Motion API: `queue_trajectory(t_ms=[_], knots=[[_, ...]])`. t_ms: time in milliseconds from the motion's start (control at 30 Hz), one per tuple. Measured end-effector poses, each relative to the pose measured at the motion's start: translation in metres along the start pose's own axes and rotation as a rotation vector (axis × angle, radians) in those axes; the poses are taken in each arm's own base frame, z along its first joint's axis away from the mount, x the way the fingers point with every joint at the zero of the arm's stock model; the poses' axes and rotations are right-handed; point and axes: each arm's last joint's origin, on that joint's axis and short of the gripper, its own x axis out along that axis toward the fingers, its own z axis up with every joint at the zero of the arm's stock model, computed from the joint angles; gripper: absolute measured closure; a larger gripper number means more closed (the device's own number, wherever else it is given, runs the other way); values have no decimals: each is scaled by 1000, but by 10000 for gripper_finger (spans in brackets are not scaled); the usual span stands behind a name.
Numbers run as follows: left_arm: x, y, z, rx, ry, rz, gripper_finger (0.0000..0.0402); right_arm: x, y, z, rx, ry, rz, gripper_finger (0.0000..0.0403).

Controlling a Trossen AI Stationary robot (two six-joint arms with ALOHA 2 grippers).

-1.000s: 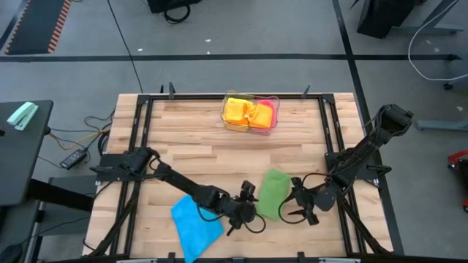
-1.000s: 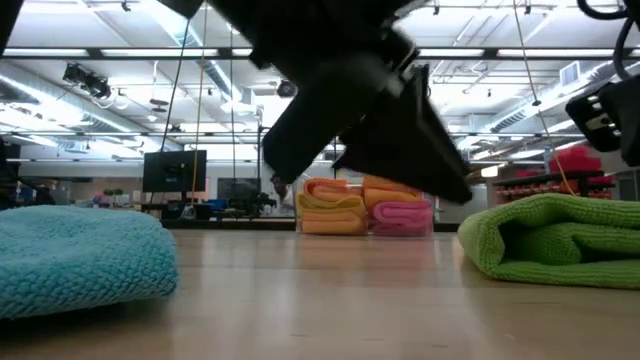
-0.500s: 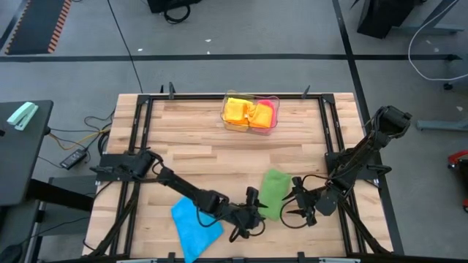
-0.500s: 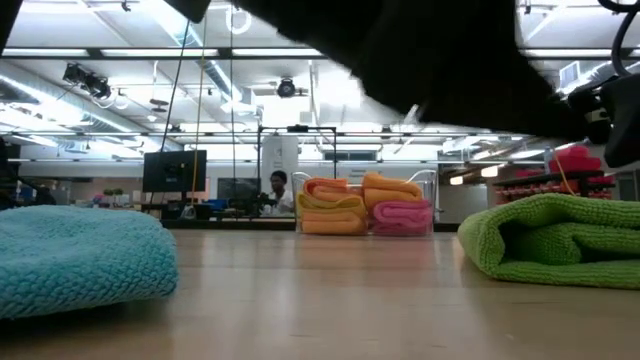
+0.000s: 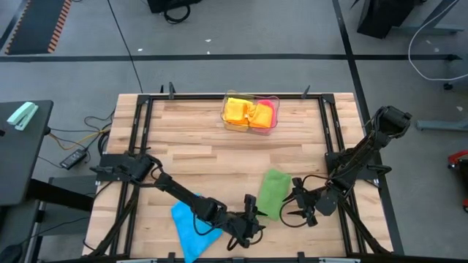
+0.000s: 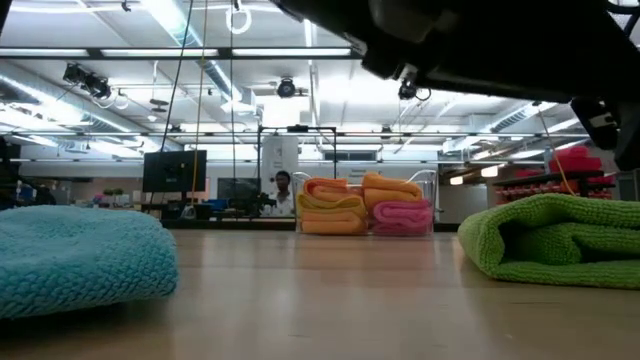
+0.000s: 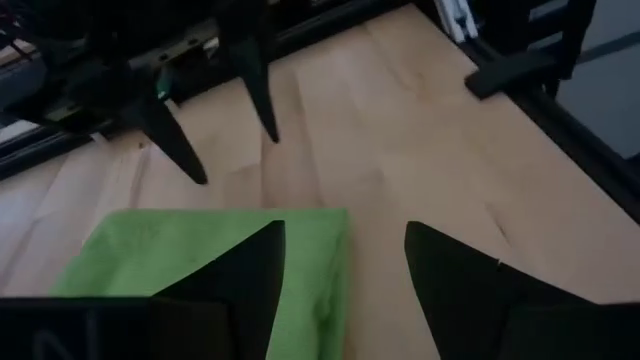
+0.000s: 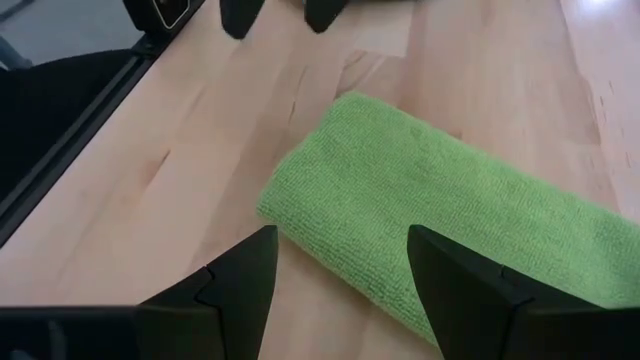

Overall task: Fold microfiber towels
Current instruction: Fold the green microfiber cloth

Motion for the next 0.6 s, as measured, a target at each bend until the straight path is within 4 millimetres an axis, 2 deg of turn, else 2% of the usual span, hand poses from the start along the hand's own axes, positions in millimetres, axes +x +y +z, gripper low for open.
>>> queue_trajectory(t_ms=[133, 267, 433, 600], knots=[[2, -10, 0, 12, 7, 28, 184, 0, 0, 1, 8, -6, -4, 169], [14, -16, 5, 52, 68, 29, 185, 0, 0, 2, 15, -17, -1, 169], [30, -18, 10, 113, 155, 33, 182, 0, 1, 3, 29, -28, 1, 169], [33, -14, 11, 157, 218, 37, 182, 0, 1, 3, 29, -31, 1, 169]])
